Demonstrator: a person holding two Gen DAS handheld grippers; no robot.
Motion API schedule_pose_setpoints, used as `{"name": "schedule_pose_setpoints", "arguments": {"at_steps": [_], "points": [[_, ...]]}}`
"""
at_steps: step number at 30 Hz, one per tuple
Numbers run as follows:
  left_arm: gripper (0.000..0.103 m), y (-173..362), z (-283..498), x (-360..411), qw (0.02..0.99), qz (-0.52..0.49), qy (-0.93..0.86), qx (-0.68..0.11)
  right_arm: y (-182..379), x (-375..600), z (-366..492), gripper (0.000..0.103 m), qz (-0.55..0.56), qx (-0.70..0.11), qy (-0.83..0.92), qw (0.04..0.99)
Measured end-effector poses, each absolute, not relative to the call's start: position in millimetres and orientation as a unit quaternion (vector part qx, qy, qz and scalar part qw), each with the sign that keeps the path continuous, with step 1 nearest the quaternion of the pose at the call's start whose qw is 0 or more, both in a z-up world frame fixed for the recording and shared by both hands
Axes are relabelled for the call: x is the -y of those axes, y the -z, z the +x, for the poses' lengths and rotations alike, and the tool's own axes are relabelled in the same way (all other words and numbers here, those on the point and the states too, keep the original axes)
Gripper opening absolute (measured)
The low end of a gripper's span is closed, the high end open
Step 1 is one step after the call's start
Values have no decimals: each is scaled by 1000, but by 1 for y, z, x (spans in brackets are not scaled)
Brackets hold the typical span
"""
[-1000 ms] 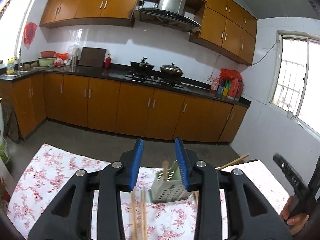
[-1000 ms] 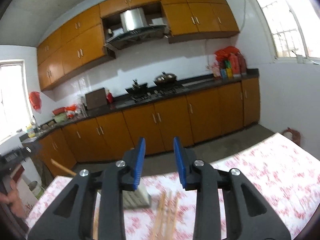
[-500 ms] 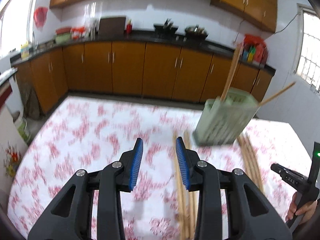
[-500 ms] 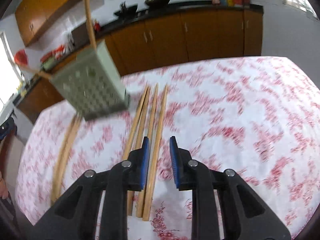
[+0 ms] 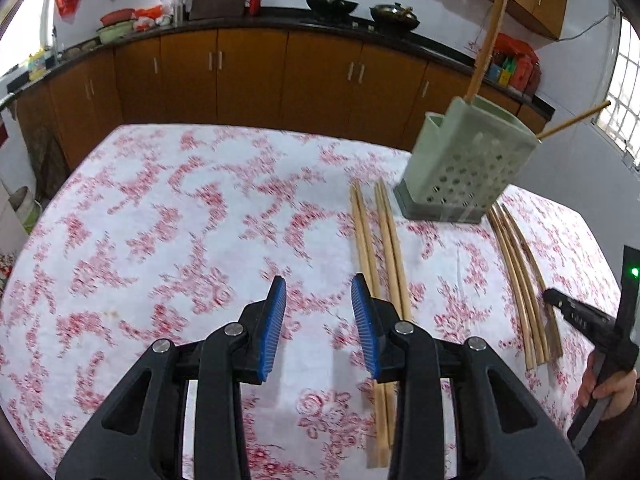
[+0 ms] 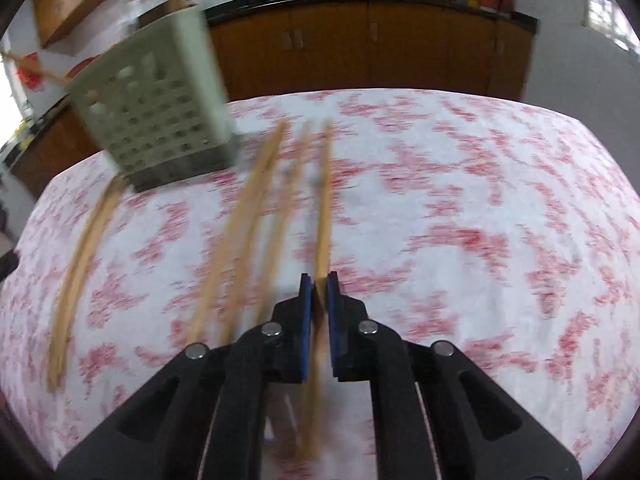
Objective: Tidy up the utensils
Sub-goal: 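Lower the right gripper onto another wooden chopstick and close it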
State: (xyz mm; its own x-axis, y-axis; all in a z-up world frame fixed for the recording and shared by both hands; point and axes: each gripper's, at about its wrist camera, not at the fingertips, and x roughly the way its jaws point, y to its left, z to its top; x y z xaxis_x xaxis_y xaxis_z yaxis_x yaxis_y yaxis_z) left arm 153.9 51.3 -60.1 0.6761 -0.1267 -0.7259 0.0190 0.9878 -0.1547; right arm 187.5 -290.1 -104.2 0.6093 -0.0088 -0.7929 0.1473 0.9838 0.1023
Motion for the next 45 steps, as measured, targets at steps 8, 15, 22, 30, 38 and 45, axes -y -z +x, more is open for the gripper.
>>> {"name": "schedule_pose_setpoints", "arguments": {"at_steps": [8,15,22,30,38,45], "points": [[32,83,156,-32,897,-64,76,-431,104,321,183,8,102,-436,83,890],[25,100,161,-20,886,-48,75,-455,103,319,182,8,90,-432,84,893],[22,99,163,-16,891,-28,61,-448,104,318,182,8,84,-431,84,895],[11,102,178,-34,894,-28,2,-447,104,317,182,9,79,-432,78,895],[10,102,192,-60,893,-48,-16,-447,106,299,183,8,56,-430,34,901],[11,105,177,-64,901,-39,20,-432,106,301,181,8,65,-425,31,902]]}}
